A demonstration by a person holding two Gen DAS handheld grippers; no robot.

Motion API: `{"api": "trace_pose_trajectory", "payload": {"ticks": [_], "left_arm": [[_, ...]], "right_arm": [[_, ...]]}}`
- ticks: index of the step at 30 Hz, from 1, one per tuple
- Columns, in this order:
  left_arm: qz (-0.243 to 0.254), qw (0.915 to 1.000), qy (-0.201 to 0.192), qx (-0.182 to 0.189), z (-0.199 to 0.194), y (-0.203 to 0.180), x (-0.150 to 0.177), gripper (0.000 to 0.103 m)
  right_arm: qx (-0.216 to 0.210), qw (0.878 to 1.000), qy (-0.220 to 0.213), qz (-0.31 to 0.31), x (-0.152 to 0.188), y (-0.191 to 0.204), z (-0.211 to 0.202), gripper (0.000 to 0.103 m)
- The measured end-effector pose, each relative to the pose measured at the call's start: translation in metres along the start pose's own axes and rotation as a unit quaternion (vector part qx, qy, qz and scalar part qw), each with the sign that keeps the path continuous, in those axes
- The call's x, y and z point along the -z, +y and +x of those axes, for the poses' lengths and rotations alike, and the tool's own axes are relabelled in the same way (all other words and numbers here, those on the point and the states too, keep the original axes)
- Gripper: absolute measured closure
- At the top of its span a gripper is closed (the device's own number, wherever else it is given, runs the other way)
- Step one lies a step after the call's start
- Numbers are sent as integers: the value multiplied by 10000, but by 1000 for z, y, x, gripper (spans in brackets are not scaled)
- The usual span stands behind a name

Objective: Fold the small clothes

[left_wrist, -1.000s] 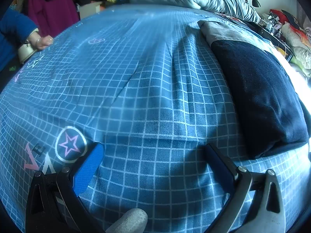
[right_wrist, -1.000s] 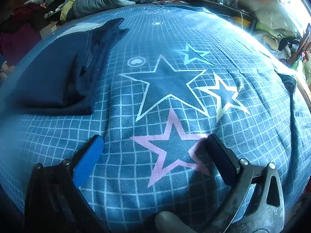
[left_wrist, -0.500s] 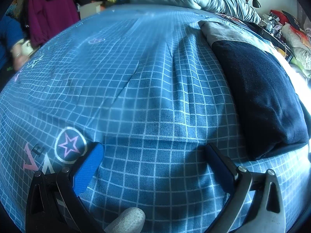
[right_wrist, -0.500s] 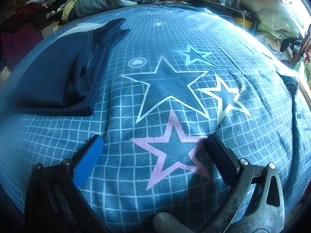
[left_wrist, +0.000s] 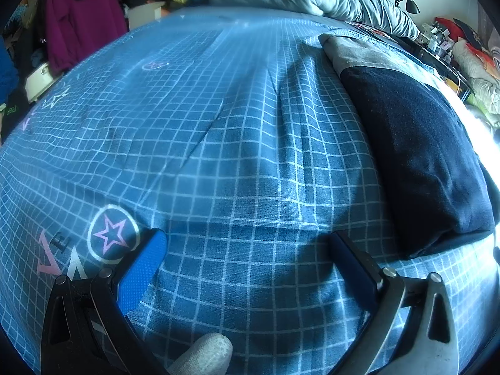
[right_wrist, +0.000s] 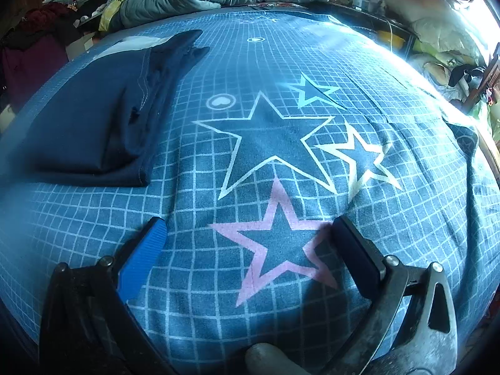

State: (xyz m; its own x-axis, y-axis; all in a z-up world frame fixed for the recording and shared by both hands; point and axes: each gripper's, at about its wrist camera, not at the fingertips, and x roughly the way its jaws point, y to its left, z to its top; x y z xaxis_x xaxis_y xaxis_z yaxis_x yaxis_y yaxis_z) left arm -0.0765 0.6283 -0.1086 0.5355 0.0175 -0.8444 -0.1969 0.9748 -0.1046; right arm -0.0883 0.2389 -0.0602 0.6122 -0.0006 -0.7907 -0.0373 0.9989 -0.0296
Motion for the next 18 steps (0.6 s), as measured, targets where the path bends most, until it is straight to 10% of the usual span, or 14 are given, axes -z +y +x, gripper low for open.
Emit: {"api": "trace_pose_trajectory", "payload": {"ticks": [9,14,18], "left_arm": [[77,9995,-223,202,-39,-6,-4,0],[472,9911,-1149,486,-124,-39,-15,0],[813,9671,-2315,672,-221,-69,-22,0]], "right_arm": [[-49,9999,80,-71,-13,10,-18,0],[64,9951,-936,-301,-49,38,-111,0],[662,9782,-1948,-285,-71,63,-213,0]]}}
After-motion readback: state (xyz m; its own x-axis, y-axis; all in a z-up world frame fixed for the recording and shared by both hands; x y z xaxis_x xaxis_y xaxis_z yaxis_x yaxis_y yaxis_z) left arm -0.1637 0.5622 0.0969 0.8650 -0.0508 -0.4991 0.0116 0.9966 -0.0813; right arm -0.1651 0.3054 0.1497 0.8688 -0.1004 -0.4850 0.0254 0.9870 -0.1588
